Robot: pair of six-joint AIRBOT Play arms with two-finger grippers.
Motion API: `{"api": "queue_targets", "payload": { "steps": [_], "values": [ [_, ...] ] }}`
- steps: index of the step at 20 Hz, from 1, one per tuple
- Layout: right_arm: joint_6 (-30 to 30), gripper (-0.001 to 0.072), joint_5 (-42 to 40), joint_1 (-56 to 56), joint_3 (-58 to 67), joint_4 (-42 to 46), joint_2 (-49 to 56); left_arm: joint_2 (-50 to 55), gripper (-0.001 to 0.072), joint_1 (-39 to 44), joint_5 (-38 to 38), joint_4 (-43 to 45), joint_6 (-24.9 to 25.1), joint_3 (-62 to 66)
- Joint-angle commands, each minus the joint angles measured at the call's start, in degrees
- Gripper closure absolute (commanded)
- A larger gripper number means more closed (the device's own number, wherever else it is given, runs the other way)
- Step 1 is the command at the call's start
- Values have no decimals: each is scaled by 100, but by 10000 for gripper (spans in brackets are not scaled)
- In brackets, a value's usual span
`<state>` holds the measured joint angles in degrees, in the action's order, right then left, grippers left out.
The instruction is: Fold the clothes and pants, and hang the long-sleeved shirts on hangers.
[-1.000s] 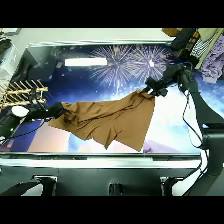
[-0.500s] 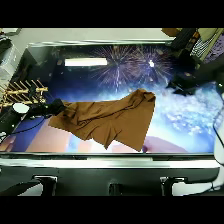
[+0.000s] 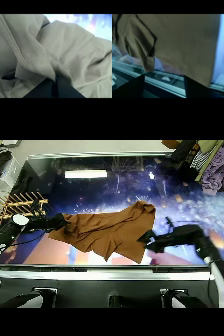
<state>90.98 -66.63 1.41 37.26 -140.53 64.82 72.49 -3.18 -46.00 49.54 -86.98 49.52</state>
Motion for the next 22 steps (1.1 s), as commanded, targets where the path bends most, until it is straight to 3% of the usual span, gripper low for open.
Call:
{"api": "queue_targets", "payload": {
  "steps": [1, 5, 11, 15, 17, 18, 20, 21, 22],
  "values": [
    [-953, 99, 1641, -1930, -721, -588, -234, 2, 688, -7, -140, 0, 0, 4],
    [-2380, 100, 3399, -3663, -708, -763, 212, 2, 688, -7, -214, 0, 0, 4],
    [-2459, 101, 4304, -4245, -142, -1036, 863, 2, 688, -7, -264, 0, 0, 4],
    [-2430, 109, 4081, -4242, 533, -1032, 1650, 2, 688, -7, -264, 2, 2, 4],
    [-2267, 198, 3845, -4242, 817, -1029, 1987, 2, 688, -7, -262, 4, 2, 4],
    [-2267, 303, 3746, -4242, 887, -1025, 2085, 2, 688, -7, -262, 13, 2, 4],
    [-2262, 603, 3668, -4242, 916, -938, 2090, 2, 688, -9, -264, 57, 2, 4],
    [-2258, 682, 3663, -4225, 922, -879, 2046, 2, 688, -9, -264, 90, 2, 4],
    [-2260, 683, 3663, -4225, 920, -850, 1941, 0, 688, -9, -267, 111, 2, 4]
  ]
}}
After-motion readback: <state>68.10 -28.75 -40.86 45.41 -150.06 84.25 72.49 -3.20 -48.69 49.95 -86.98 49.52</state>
